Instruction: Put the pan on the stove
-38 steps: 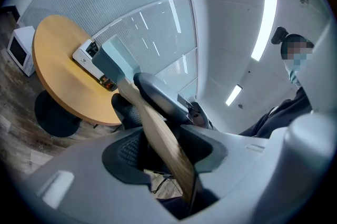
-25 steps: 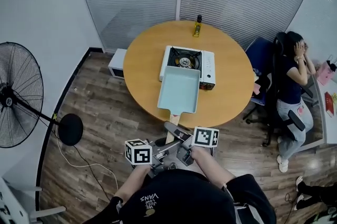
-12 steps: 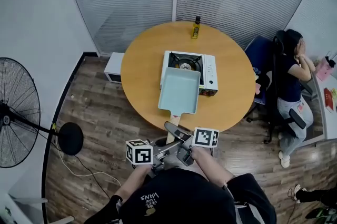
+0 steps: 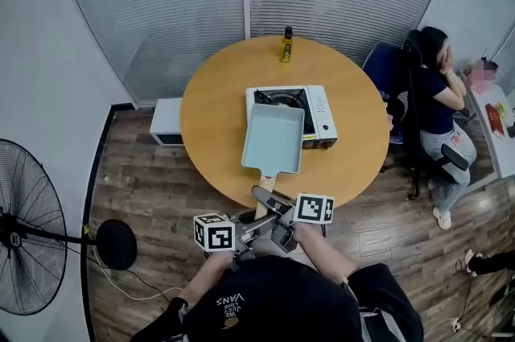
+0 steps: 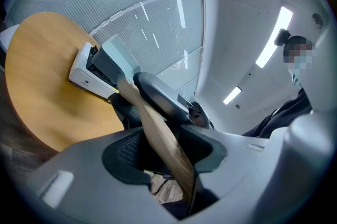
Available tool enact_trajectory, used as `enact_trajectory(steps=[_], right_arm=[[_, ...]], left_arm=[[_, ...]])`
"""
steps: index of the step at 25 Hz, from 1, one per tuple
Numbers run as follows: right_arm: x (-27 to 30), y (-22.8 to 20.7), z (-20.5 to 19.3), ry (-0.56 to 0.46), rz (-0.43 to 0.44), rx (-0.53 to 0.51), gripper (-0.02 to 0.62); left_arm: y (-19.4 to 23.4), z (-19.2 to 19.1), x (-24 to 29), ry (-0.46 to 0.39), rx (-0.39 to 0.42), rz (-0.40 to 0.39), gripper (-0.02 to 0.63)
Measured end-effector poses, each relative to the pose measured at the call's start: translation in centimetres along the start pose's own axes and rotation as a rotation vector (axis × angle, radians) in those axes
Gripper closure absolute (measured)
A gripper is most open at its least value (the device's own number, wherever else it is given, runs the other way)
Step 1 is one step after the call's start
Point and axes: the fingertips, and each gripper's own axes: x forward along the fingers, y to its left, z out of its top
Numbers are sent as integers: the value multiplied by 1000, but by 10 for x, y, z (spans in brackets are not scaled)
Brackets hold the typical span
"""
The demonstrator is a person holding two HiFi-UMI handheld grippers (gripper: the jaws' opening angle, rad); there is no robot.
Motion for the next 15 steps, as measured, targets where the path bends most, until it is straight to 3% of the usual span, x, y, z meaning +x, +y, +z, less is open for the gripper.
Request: enact_trajectory(steps=[6, 15], right_arm=[[27, -7, 7, -88, -30, 11, 410], [37, -30, 31, -107, -46, 23, 410]], left_arm=[[20, 16, -17, 67, 3, -49, 433], [45, 31, 1, 94, -6, -59, 433]])
